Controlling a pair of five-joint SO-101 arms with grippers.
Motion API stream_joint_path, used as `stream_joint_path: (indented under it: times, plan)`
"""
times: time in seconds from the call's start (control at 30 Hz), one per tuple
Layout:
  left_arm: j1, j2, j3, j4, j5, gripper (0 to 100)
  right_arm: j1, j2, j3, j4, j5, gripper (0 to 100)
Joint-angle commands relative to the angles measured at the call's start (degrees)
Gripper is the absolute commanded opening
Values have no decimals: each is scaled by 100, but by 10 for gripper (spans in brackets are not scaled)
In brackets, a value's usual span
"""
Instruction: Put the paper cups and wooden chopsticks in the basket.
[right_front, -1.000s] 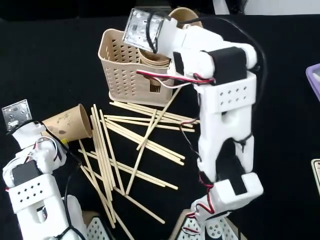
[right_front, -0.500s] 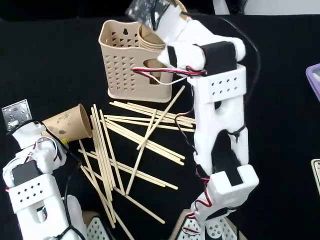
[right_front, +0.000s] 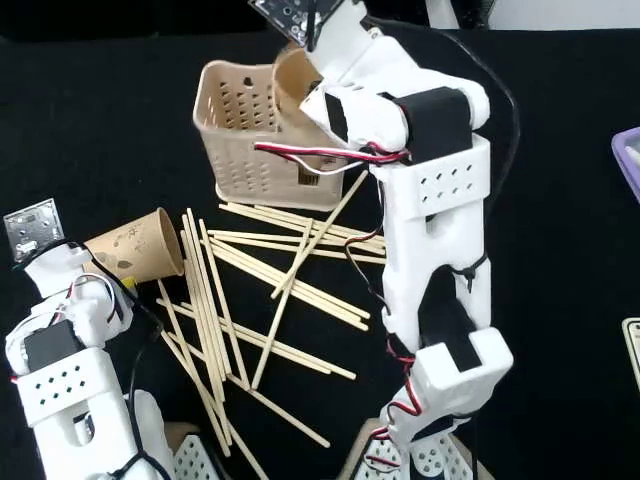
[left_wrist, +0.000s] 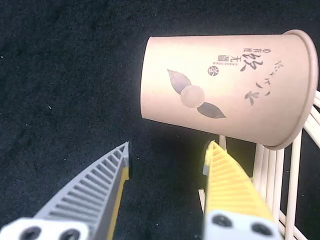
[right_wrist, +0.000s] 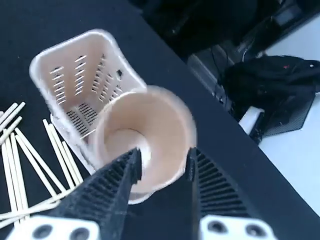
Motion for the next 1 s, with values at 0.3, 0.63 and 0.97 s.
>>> stream_joint_path:
  times: [0.3,0.63,0.97]
  plan:
    - [-57,-97,-66,-79,9,242,-79,-75,-356,193,-79,152]
    - [-57,-97,-154,-105,26,242,202,-1332,171,695,-668,152]
    - [-4,-26,-1657,-62,-9,247,360,-4954,4884,431,-659,150]
